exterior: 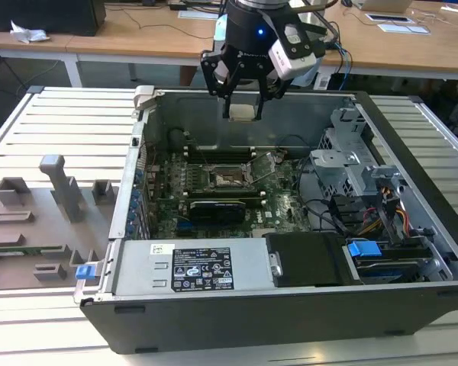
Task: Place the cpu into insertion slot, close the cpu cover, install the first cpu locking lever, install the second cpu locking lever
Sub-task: 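Place the cpu into insertion slot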
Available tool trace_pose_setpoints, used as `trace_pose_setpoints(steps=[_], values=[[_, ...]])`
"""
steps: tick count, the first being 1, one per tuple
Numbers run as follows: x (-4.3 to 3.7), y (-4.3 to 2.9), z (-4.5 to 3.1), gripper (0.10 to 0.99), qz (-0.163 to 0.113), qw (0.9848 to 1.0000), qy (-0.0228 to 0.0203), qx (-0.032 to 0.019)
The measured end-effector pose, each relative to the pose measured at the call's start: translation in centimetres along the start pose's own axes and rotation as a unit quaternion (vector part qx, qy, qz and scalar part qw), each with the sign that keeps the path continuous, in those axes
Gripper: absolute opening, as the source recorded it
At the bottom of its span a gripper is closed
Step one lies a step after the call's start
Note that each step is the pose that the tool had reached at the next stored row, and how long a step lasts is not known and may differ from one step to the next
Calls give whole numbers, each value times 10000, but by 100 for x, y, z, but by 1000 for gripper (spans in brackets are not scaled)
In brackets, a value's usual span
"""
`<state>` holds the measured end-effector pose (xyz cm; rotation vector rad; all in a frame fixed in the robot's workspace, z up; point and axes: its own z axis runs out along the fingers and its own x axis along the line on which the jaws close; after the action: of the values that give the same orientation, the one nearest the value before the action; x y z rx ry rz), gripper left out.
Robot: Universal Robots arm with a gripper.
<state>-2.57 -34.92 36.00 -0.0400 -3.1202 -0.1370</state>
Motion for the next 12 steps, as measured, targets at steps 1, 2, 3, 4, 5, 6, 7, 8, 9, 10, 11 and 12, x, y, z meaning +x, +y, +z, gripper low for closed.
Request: trace_pose_setpoints(steps=[1,2,3,4,5,6,7,8,9,10,11,12], values=[[0,-1,11,541,0,10000,0,0],[0,-2,18,541,0,10000,0,0],[-1,-3,33,541,0,10000,0,0],[-1,-3,40,541,0,10000,0,0],[-1,-5,54,541,0,10000,0,0],[-1,-6,67,541,0,10000,0,0],[-2,-6,76,541,0,10000,0,0],[-2,-7,83,541,0,10000,0,0],[-2,-8,88,541,0,10000,0,0],[-2,-8,97,541,0,10000,0,0],[-2,-9,107,541,0,10000,0,0],[-2,-10,111,541,0,10000,0,0]])
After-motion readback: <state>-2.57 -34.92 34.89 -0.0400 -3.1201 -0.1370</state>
